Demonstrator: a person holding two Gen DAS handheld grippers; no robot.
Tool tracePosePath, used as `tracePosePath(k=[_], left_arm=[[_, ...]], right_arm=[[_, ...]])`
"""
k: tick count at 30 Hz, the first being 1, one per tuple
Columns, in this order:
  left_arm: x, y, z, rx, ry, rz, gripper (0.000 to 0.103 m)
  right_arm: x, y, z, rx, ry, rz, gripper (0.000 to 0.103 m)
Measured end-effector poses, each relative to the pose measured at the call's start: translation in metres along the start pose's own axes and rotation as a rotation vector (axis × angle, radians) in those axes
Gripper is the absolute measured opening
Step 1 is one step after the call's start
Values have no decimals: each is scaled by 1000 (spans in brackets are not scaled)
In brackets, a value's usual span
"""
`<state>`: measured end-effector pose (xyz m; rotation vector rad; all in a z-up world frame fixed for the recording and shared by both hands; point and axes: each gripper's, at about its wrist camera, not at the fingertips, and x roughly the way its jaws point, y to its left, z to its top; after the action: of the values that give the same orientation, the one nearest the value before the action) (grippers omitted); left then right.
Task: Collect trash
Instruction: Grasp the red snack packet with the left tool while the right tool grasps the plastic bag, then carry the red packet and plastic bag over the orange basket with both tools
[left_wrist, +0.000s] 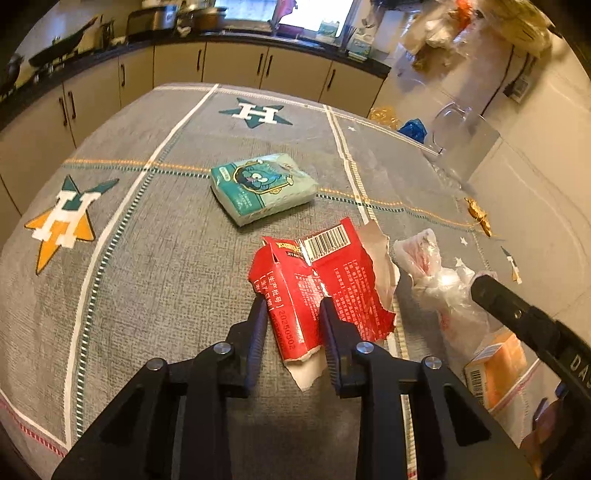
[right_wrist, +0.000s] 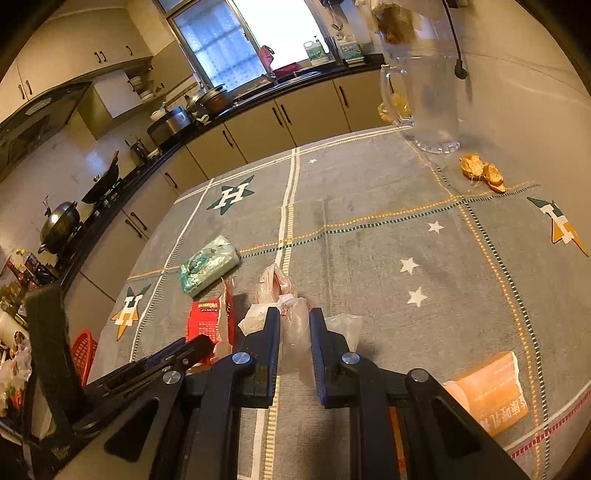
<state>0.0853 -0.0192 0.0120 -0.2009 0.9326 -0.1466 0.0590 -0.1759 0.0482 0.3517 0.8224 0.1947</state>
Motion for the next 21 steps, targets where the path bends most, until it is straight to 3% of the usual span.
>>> tracePosePath(k=[3,9,21], left_arm=[[-10,5,-1,-8,-30,-9,19],[-38,13,-7,22,-125,57,16],[-78,44,-22,-12,-218,113,15]], right_arm=[[3,0,-1,-7,4,-12,17],[2,8,-2,-45,-11,-6,17],[-1,46,-22,-201,-39,52,17]])
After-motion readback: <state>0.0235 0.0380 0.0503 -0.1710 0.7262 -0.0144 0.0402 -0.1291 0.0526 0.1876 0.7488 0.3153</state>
